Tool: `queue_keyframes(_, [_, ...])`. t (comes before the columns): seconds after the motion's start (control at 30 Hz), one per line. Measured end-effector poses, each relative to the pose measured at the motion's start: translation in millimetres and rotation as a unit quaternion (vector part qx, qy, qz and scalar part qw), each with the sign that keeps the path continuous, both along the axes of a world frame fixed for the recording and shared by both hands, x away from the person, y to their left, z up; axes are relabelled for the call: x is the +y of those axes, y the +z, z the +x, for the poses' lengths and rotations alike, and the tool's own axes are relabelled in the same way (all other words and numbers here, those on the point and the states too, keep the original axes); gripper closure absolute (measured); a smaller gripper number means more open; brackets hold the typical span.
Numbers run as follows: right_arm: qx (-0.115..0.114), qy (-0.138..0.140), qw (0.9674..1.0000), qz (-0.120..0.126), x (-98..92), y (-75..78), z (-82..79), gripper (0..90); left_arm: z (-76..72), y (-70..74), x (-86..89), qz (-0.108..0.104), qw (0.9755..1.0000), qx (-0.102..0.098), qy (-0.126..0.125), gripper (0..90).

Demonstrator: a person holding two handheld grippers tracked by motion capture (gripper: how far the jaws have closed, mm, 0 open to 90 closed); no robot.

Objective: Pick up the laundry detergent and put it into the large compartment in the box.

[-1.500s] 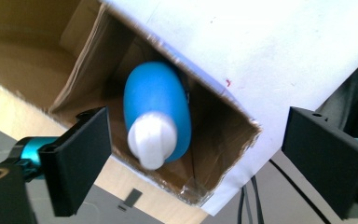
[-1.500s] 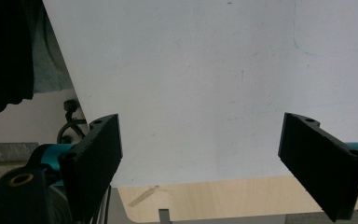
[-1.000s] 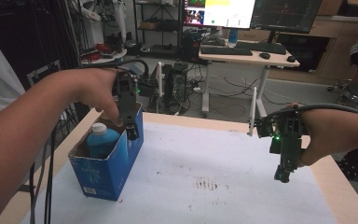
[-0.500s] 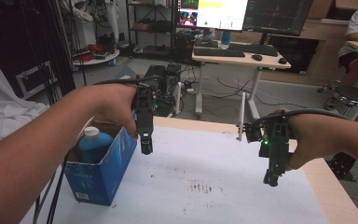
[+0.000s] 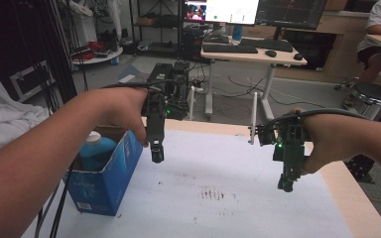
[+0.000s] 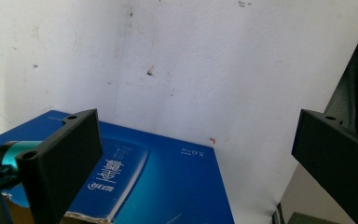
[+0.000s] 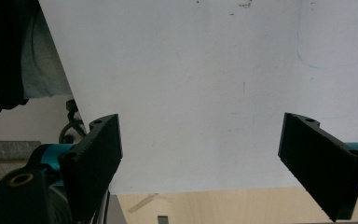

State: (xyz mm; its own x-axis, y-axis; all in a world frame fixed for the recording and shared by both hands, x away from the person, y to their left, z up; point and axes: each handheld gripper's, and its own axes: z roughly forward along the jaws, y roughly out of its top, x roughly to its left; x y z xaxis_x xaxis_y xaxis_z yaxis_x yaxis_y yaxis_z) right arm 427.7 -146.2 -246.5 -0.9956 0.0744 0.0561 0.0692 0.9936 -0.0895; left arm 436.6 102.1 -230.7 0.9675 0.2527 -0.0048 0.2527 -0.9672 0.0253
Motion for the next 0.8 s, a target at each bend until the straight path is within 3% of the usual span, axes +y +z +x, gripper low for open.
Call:
queue_keyframes(0.2, [0.0, -0.001, 1.0, 0.0, -1.0, 0.6, -2.8, 12.7, -5.2, 0.4, -2.1, -0.009, 0.9995, 0.003, -0.028, 1.7])
queue_keyframes(0.8, [-0.001, -0.002, 1.0, 0.007, -4.3, -1.0, -3.3, 12.7, -7.1, -0.5, -6.9, -0.006, 0.9994, 0.005, -0.033, 1.7])
